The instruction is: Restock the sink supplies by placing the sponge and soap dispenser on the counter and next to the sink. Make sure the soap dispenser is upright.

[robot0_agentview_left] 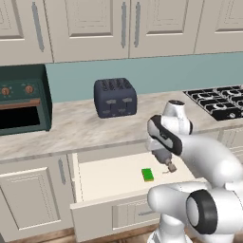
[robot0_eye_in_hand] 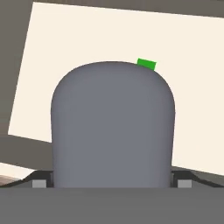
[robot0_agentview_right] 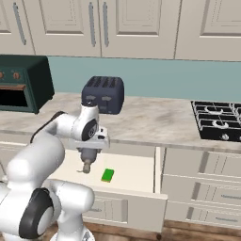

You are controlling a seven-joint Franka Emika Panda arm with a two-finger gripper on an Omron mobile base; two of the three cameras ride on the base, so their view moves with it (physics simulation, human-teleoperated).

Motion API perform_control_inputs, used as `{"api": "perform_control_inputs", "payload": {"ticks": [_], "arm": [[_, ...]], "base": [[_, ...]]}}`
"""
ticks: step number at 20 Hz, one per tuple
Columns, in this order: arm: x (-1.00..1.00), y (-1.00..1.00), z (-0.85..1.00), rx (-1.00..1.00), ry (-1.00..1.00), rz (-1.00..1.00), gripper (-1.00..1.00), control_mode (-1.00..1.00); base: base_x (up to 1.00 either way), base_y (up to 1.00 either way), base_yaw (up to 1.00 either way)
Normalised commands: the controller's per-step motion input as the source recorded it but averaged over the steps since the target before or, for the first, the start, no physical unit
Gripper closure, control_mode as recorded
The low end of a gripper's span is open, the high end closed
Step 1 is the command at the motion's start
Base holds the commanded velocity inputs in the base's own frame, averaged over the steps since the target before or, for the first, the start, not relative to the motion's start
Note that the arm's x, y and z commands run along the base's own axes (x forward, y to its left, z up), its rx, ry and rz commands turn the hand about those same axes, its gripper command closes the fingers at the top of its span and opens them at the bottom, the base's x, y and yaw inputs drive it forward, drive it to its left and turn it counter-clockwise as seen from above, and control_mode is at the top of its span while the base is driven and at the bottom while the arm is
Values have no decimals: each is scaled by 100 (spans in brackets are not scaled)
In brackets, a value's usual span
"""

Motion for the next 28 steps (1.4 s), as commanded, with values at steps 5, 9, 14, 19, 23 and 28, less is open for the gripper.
{"api": "perform_control_inputs", "payload": {"ticks": [5, 9, 14, 19, 23, 28], "arm": [[-9, -16, 88, -6, 0, 9, 100, -100], [-23, -40, 49, -26, 0, 24, 100, -100], [-28, -42, 31, -38, 3, 42, 100, -100], [-22, -36, 5, -45, 9, 57, 100, -100], [-31, -30, 3, -45, 7, 61, 100, -100], [-42, -32, 12, -43, 1, 63, 100, -100]], "base": [[0, 0, 0], [0, 0, 0], [0, 0, 0], [0, 0, 0], [0, 0, 0], [0, 0, 0]]}}
